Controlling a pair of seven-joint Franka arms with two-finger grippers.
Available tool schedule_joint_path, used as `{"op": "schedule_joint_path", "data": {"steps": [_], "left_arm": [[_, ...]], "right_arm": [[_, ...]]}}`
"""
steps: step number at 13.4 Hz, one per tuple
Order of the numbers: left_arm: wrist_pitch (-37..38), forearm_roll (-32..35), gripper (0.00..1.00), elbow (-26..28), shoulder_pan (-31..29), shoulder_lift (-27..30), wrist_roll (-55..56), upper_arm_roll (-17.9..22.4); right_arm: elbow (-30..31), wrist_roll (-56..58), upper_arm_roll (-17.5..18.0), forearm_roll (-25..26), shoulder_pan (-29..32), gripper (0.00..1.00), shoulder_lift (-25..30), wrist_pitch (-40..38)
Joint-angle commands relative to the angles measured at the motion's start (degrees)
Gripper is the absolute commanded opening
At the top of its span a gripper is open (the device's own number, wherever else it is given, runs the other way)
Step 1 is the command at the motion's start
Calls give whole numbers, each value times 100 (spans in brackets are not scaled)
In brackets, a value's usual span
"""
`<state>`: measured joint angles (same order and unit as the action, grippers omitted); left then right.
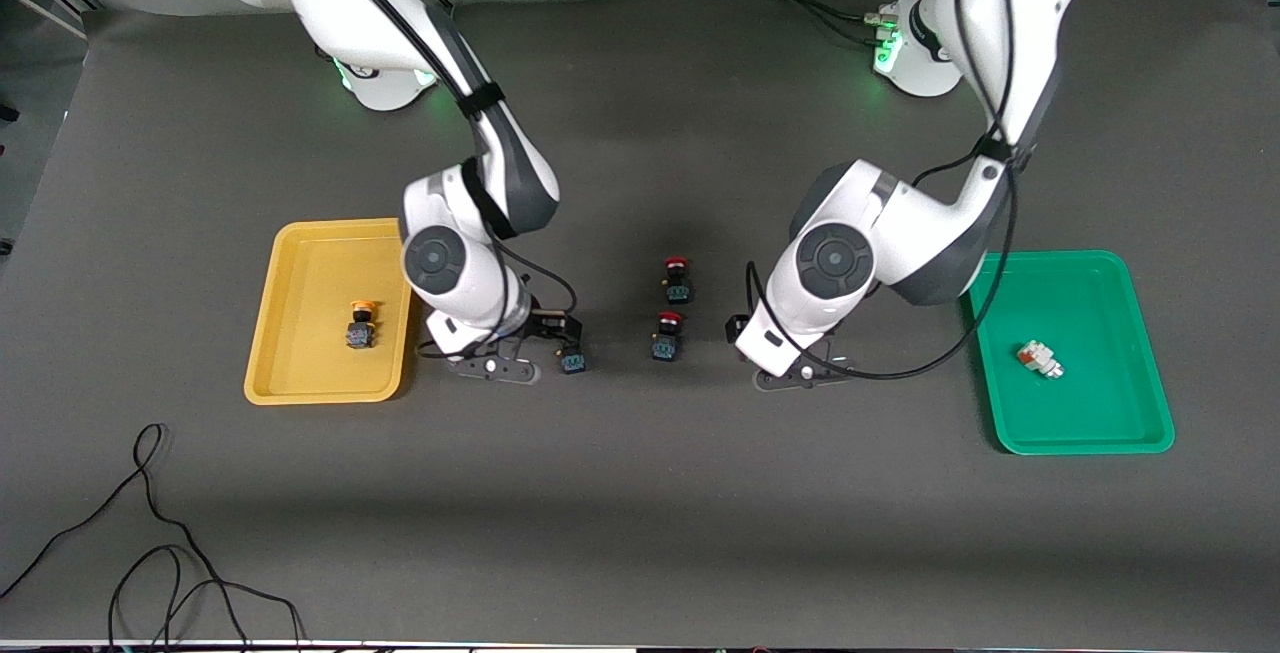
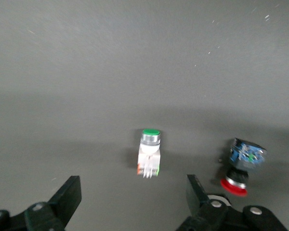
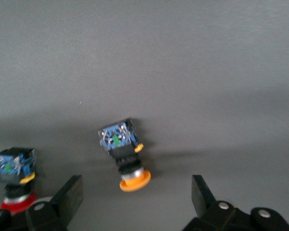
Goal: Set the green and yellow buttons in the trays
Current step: 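Grasp the second yellow button with the right gripper while the left grasps green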
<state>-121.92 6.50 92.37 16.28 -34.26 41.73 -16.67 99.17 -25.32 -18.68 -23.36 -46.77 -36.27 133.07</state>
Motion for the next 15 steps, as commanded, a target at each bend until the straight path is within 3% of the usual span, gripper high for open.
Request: {"op": "schedule_joint_path", "data": {"steps": [1,5,7,8,9,10,12,14,15], "left_arm": [[-577,114,97,185,208,-255,336,85],[-982,114,96,422,358,-432,336,102],[-1201,176,94,571,376,-485,336,102],[-1263,185,91,624,359,-494,327,102],[-1273,185,86,633,341,-520,292,102],[-1273,185,79,642,341,-520,283,102],[-1281,254,62,651,332,-520,248,111],[-1351,422,36,721,341,-520,248,111],[-1361,422,26,730,323,-503,248,111]], "right_arm": [[-503,-43,57,-169,-33,100,-520,105],[-539,-17,171,-160,-42,98,-794,395],[-522,-8,180,-160,-42,88,-890,544],[-531,-8,172,-160,-42,75,-934,588],[-548,1,171,-160,-34,29,-935,589],[-548,-34,180,-169,-25,0,-909,580],[-548,-87,180,-169,-25,0,-821,527],[-522,-87,171,-178,-16,0,-611,379],[-531,-87,93,-178,28,0,-305,-92]]}}
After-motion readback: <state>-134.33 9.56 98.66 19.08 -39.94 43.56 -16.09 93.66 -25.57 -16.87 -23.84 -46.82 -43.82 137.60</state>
